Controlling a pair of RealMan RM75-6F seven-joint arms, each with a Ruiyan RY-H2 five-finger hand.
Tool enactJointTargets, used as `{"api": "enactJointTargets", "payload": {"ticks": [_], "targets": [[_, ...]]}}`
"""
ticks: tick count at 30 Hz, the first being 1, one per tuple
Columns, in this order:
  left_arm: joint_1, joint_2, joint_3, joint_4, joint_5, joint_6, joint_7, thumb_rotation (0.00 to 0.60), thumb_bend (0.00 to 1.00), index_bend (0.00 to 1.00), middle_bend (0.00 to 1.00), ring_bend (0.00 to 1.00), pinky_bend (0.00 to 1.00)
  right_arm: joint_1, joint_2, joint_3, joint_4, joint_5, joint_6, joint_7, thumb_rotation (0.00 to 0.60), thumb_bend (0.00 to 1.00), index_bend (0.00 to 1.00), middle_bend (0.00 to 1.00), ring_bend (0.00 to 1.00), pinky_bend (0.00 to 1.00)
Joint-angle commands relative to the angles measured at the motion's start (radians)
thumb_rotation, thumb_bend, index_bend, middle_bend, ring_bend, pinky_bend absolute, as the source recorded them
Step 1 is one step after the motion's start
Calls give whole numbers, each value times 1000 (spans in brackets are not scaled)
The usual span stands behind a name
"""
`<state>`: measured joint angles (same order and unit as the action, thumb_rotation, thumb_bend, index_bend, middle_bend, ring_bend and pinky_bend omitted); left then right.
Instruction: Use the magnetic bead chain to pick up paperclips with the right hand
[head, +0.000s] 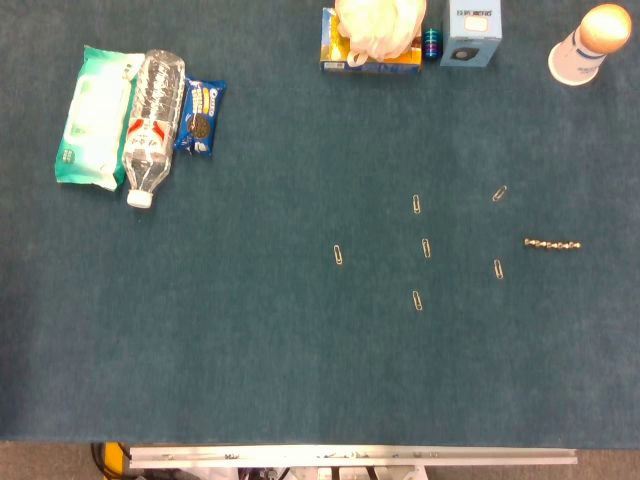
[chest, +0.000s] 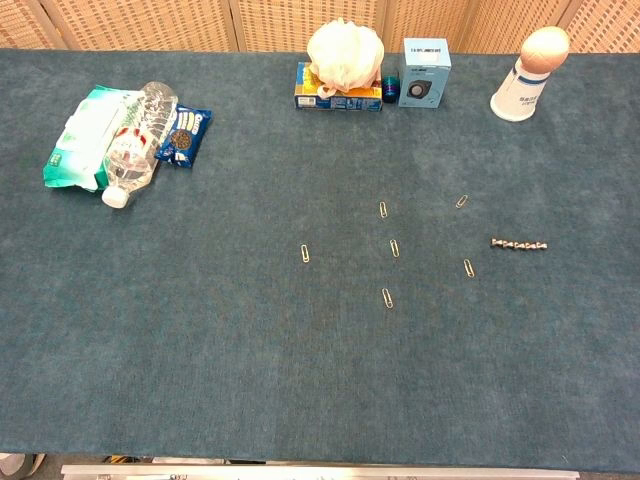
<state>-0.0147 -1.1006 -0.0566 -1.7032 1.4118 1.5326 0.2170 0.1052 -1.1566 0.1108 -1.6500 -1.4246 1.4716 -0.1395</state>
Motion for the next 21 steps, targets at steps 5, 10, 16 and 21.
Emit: {"api": "enactJointTargets", "payload": {"ticks": [5, 10, 16, 21], "targets": [[-1, -1, 1, 7, -4, -4, -3, 600, 0, 611, 451, 450, 678, 6, 1, 1, 1, 6, -14, -2, 600, 0, 407, 257, 163, 461], [2, 0, -4, 1, -12, 4, 2, 600, 0, 611, 451, 450, 678, 9, 1, 3, 2, 14, -22, 0, 600, 0, 407, 257, 163, 462], [0, 2, -3, -1, -10, 2, 3, 600, 0, 610, 451, 450, 678, 9, -5, 1, 4, 14, -21, -7, 600, 0, 407, 257, 163, 461], [4, 6, 2, -11, 6, 14, 2, 600, 0, 611, 451, 450, 678, 12, -18, -2, 4, 12, -20, -32, 600, 0, 407, 258, 163, 462]]}}
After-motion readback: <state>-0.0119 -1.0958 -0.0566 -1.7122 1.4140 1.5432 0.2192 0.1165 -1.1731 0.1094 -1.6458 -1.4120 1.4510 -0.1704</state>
